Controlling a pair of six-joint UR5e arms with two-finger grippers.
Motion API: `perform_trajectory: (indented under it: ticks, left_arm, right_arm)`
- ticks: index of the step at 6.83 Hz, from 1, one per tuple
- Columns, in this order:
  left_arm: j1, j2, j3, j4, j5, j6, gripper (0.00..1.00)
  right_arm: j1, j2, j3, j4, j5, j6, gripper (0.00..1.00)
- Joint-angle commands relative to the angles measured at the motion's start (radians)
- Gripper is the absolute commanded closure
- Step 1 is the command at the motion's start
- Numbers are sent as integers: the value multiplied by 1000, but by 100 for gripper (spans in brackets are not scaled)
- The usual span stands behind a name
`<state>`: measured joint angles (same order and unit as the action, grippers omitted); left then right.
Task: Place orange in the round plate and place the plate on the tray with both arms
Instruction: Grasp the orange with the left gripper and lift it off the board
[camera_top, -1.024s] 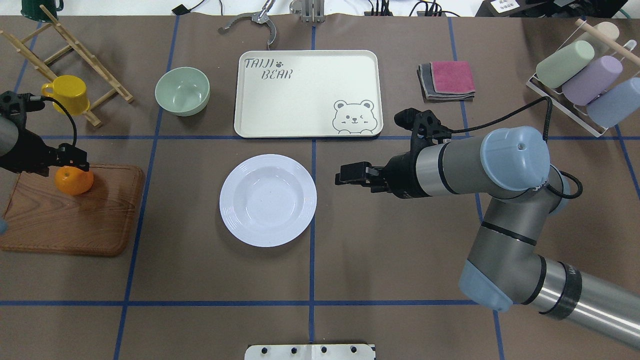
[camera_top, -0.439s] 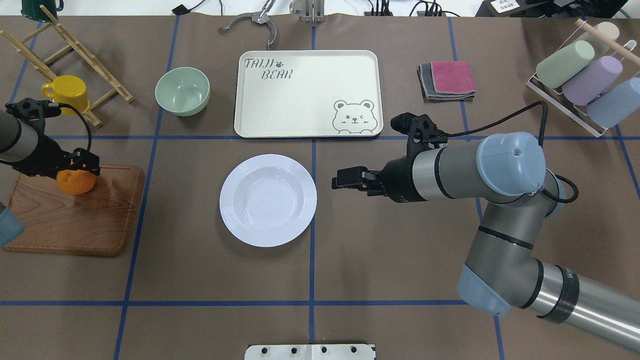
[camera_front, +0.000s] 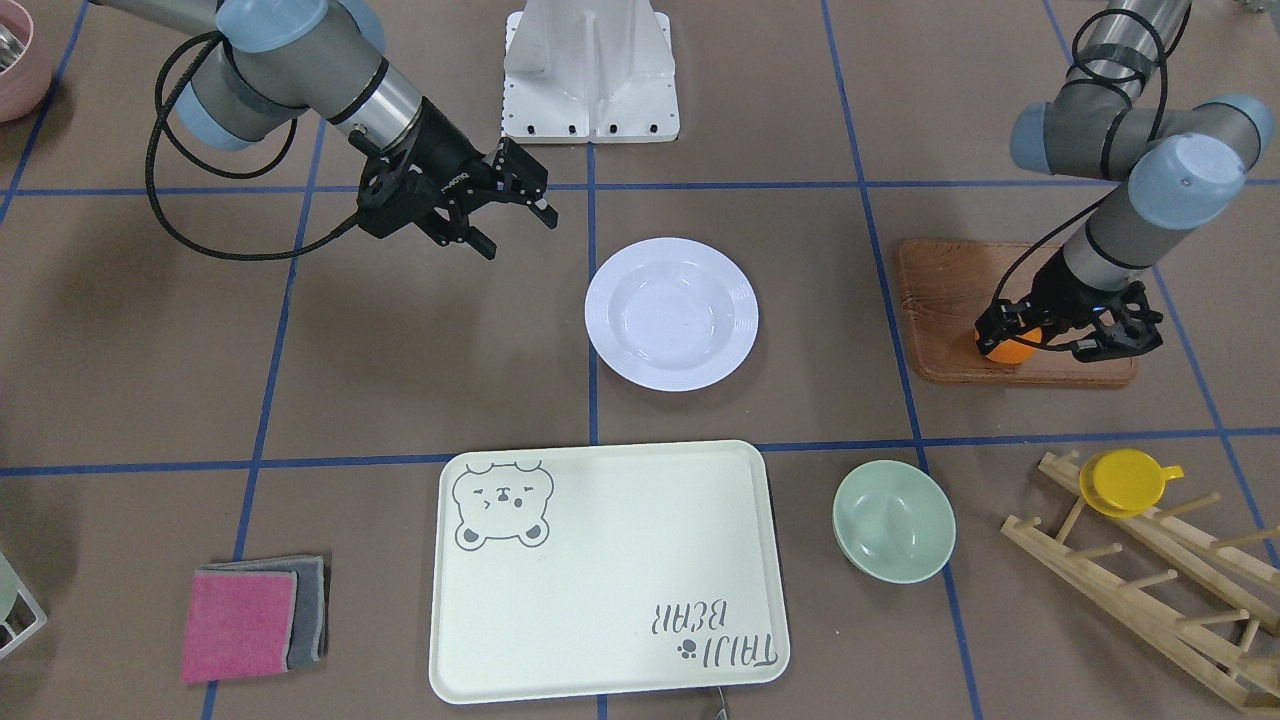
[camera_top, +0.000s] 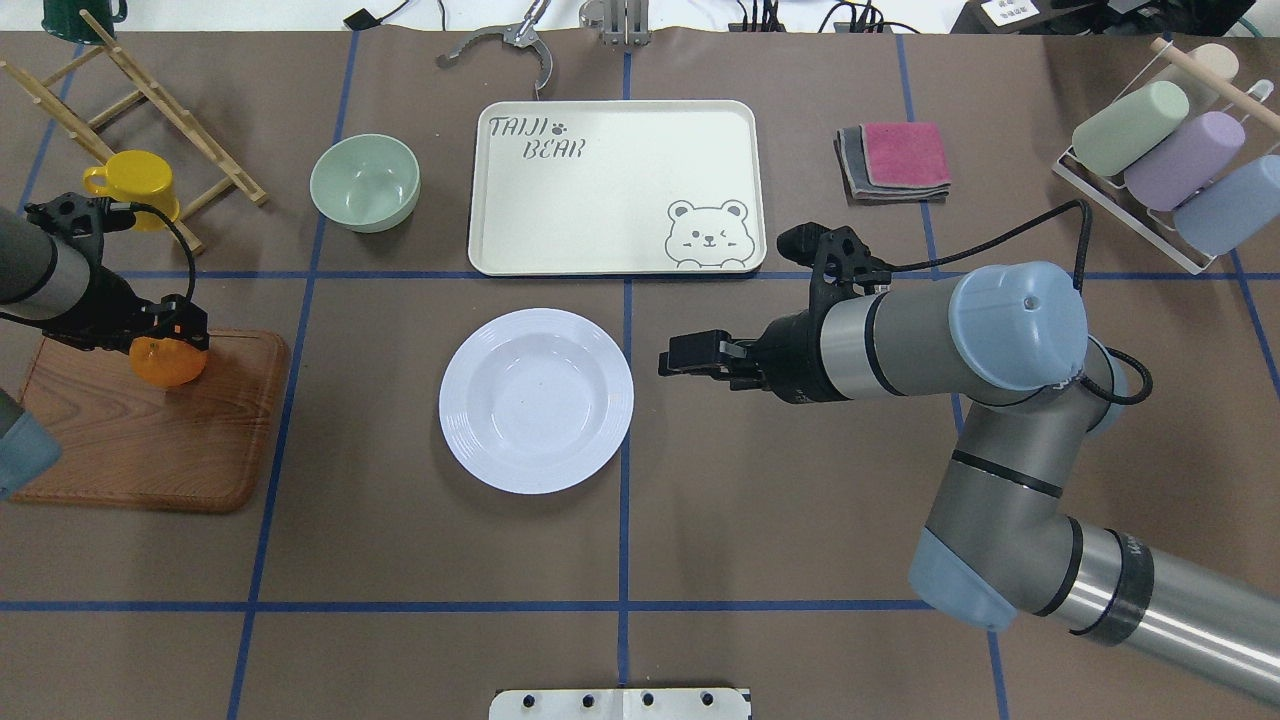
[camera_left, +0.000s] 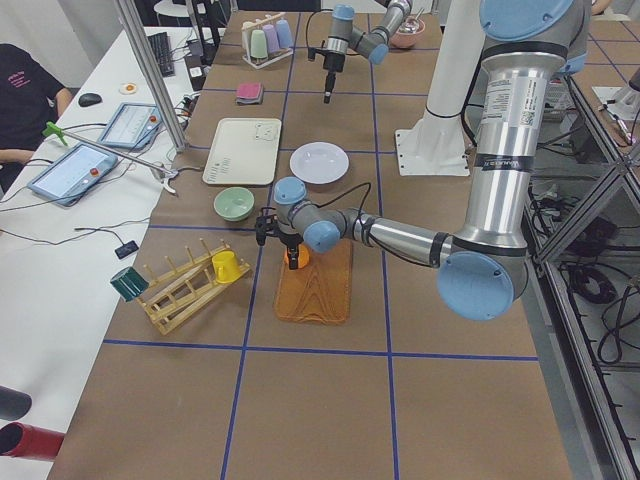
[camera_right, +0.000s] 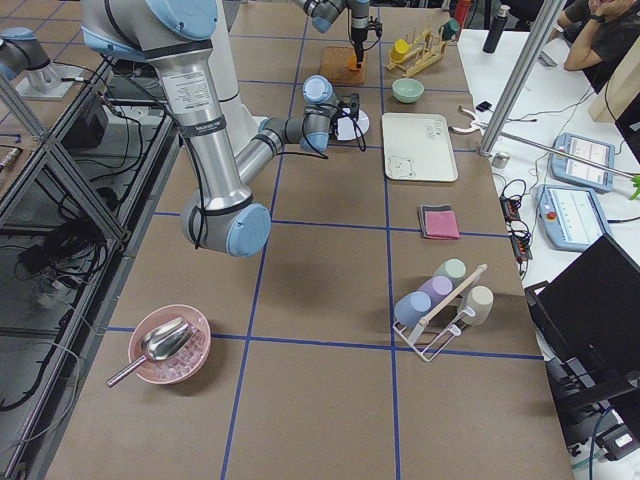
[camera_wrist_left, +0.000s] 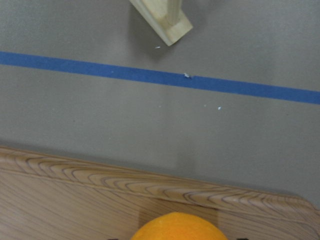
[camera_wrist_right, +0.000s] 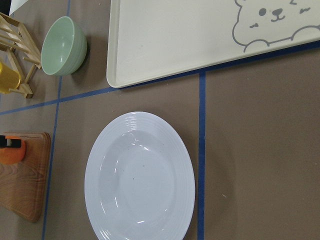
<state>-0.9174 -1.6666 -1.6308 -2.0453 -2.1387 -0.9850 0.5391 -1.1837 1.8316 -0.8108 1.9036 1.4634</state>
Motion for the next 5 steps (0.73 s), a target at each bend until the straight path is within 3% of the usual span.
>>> perform_trajectory:
  ticks: [1,2,5]
  left_arm:
    - [0,-80,-94,172,-27,-17,24]
    - [2,-181,-159,350,-21,-61,24]
    - [182,-365,-158,384,60,-352,24]
  right_arm:
    - [-16,33,-107,153,-55,52,6]
    - [-19,35,-205,326,-69,120,6]
    - [-69,78,-277,355,-167,120,8]
